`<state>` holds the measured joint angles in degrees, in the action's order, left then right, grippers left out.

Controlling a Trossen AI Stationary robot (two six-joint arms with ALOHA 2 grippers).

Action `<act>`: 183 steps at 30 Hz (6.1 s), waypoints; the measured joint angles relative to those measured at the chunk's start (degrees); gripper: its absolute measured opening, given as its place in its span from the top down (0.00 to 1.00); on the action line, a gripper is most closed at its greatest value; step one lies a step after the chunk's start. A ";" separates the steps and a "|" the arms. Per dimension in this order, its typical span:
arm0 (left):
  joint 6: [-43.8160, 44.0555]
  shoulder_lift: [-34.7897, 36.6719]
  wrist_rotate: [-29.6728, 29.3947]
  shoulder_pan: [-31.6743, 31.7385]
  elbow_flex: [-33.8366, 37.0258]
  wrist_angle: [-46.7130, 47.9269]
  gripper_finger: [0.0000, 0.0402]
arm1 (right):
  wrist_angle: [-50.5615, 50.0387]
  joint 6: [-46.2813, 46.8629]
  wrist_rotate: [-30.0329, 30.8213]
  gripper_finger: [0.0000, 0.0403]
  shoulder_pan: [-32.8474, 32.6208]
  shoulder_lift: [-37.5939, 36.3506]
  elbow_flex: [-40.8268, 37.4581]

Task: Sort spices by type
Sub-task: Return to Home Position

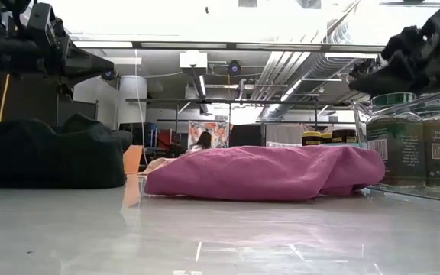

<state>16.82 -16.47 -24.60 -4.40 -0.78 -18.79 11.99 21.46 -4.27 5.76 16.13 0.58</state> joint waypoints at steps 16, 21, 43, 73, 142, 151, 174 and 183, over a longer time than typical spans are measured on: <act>0.01 -0.02 -0.05 0.00 0.00 0.12 1.00 | -11.13 11.61 1.22 1.00 0.00 -0.04 0.11; 0.00 0.00 -0.02 0.00 0.00 0.14 1.00 | -11.17 11.58 1.22 1.00 0.00 -0.03 0.11; 0.01 -0.01 -0.02 0.00 0.00 0.14 1.00 | -11.24 11.58 1.22 1.00 0.00 -0.03 0.11; -18.28 16.29 4.76 0.95 0.02 15.83 1.00 | -11.20 11.57 1.17 1.00 -0.02 -0.01 0.11; -9.48 15.35 6.21 0.94 0.09 15.82 1.00 | -11.20 -33.25 4.17 1.00 -8.94 -16.12 0.00; -9.49 15.20 6.16 0.94 0.09 15.81 1.00 | -11.28 -30.21 4.17 1.00 -8.92 -16.07 0.00; -9.49 15.20 6.18 0.94 0.09 15.85 1.00 | -11.37 -21.42 4.14 1.00 -8.92 -15.75 0.00; -9.47 15.20 6.18 0.94 0.09 15.85 1.00 | -11.37 -21.42 4.12 1.00 -8.92 -15.72 0.02</act>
<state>7.35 -1.28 -18.41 -3.47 -0.69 -2.94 0.62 0.03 -0.14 -3.16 0.40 0.60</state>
